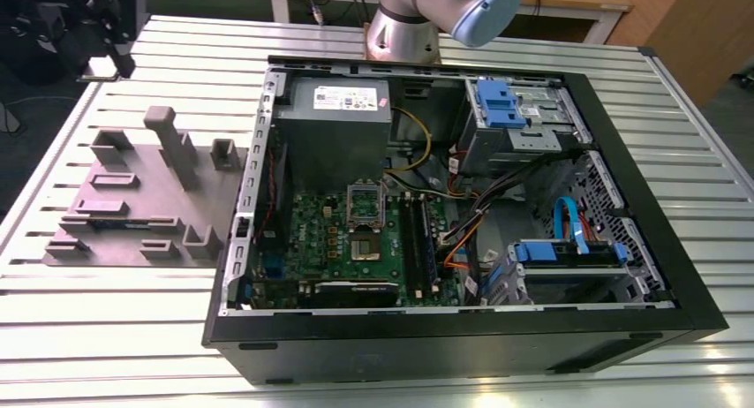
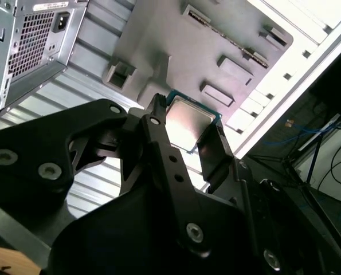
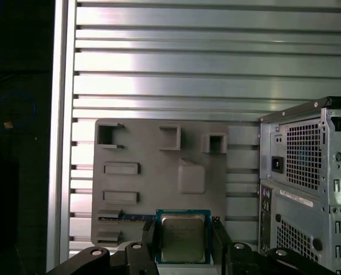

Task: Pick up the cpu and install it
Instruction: 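Pick up the cpu and move it towards the insertion slot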

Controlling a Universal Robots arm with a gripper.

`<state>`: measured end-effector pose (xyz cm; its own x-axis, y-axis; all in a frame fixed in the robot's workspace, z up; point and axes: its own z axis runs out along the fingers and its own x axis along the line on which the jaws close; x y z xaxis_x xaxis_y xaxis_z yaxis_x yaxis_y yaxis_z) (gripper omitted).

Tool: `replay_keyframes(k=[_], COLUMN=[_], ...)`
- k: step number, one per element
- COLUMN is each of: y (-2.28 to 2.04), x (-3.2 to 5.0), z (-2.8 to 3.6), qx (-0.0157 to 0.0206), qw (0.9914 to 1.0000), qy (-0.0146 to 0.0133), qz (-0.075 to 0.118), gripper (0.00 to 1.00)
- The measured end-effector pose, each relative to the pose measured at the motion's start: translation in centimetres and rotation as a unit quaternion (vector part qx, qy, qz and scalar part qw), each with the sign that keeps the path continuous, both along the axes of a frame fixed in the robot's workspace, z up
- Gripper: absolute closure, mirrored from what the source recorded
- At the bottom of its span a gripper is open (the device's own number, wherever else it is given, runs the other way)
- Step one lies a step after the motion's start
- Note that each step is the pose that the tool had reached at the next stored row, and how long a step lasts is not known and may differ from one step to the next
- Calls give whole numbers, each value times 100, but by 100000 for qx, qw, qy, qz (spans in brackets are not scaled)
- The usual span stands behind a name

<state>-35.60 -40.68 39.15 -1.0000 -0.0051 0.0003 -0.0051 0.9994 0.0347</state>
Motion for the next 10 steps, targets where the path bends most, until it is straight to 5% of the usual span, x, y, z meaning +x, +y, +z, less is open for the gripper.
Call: replay_keyframes(k=[10], y=[-23], x=[13], z=[0], qx=[-1], qw=[100000], qy=[2], qz=[4], gripper=[53])
